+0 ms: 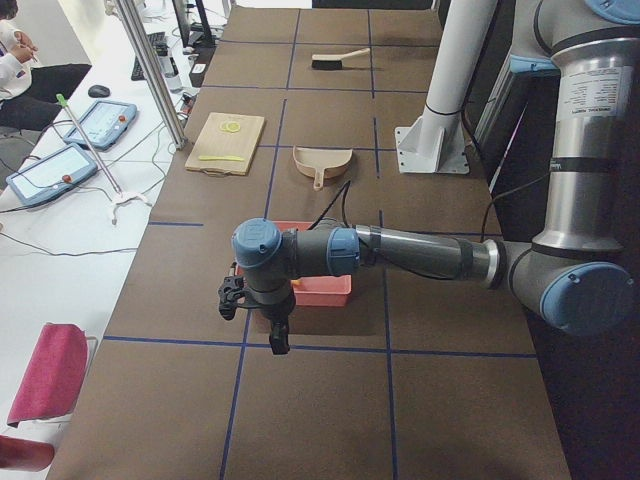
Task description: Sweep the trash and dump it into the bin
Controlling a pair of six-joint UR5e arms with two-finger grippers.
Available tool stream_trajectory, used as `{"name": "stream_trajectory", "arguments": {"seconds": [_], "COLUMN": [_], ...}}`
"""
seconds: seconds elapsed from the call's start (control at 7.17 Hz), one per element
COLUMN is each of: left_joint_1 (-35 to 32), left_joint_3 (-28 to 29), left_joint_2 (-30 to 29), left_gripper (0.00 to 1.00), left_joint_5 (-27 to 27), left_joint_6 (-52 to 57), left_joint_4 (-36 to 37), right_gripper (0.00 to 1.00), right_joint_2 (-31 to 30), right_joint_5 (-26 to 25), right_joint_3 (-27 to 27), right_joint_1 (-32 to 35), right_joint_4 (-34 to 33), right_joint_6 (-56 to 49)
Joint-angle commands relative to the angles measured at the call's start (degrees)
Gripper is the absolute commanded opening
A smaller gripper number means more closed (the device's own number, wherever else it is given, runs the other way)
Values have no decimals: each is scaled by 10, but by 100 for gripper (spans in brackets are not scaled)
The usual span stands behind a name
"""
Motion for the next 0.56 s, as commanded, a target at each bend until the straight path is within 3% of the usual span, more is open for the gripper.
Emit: {"name": "stream_trajectory", "arguments": {"seconds": [0.0,0.14,0.42], "left_joint_1": [0,0,0], "left_joint_3": [-5,-10,-12], "left_joint_2": [0,-1,-3], "left_gripper": [100,100,100], "left_joint_5": [1,0,-68], "left_joint_6": [-1,-1,0], "left_joint_4": [-2,-2,-3], "right_gripper": [100,100,100], "right_joint_2": [1,2,11], "right_joint_5": [-4,-6,-4], "right_joint_3": [-2,-11,-11], "right_joint_1": [0,0,0], "right_joint_4": [11,11,12], "right_joint_6": [-1,-3,-5]}}
